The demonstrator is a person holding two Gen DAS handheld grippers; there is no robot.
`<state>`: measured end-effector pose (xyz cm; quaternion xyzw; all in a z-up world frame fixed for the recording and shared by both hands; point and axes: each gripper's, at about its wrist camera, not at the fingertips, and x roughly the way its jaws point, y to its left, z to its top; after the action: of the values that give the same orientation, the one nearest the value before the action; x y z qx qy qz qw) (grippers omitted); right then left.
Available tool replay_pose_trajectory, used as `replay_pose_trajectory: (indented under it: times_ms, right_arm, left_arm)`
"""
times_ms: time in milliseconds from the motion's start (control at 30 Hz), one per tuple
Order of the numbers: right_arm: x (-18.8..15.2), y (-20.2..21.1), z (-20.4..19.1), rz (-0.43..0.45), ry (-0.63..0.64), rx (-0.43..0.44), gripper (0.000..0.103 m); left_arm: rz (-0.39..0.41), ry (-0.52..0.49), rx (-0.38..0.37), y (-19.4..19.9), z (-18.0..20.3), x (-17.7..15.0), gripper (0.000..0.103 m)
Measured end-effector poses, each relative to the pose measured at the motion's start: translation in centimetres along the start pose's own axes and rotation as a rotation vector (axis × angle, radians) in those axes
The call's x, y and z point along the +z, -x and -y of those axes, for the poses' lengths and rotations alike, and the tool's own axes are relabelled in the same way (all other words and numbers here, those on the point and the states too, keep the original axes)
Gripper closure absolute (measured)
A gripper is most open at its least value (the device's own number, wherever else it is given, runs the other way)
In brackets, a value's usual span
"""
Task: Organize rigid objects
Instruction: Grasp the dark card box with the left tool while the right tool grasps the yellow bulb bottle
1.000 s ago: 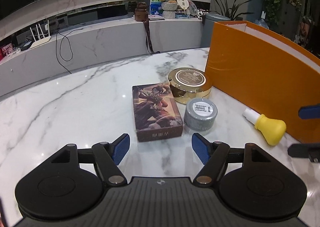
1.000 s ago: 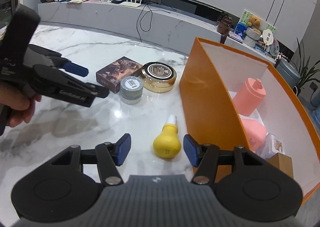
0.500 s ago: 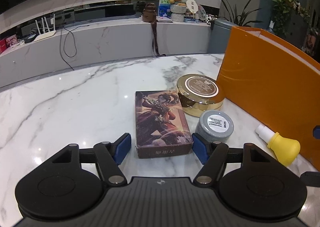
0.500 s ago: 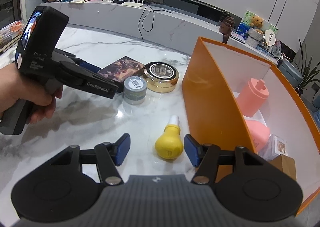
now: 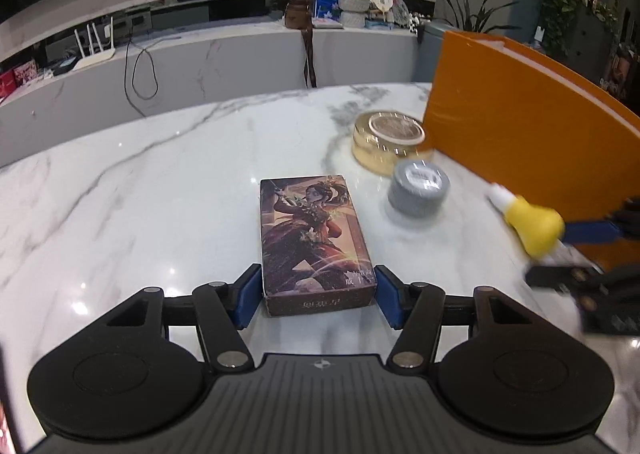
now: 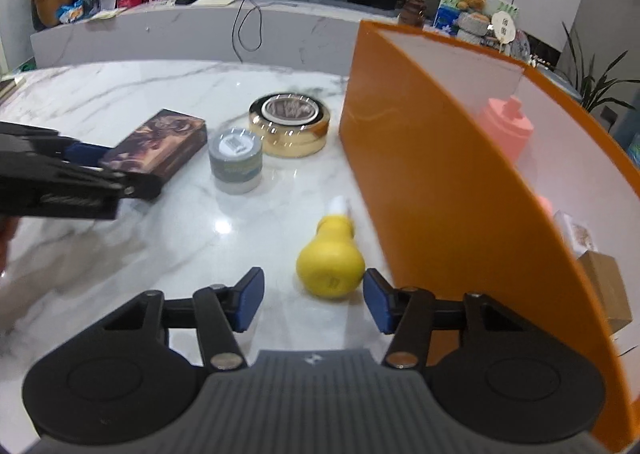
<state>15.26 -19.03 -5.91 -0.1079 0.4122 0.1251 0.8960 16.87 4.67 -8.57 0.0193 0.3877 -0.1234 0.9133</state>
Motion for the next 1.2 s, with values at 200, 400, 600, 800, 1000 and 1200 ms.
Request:
replay_pose_trajectory:
  times_ms: [200, 400, 600, 800, 1000, 1200]
  right_arm:
    - [0.3, -0.5, -0.1, 0.073, -0.032, -0.026, 0.049]
    - [0.3, -1.7, -0.6, 0.104, -0.029, -0.054, 0.053]
    - [0.1, -2.4, 0.3, 0.093, -0.072, -0.025, 0.064]
    - [-0.9, -1.3, 0.6, 0.068, -0.102, 0.024, 0.064]
    - [-1.9, -0.6, 0.9, 0.076, -0.093, 0.043, 0.064]
    - [-1.6, -1.0, 1.0, 0.082, -0.097, 0.038, 0.063]
  left_arm:
    - [-0.011, 0.052, 0.019, 2.2, 0.7, -2.0, 0.035]
    - [-0.002, 0.052, 0.033, 3.7, 2.3, -3.7, 0.035]
    - [0.014, 0.058, 0.040, 5.2, 4.1, -5.6, 0.035]
    - [0.060, 0.071, 0.070, 5.7, 5.2, -6.6, 0.021]
    - [0.094, 0.089, 0.084, 4.9, 5.2, -6.2, 0.020]
    - [0.106, 0.074, 0.107, 4.1, 5.4, -5.7, 0.028]
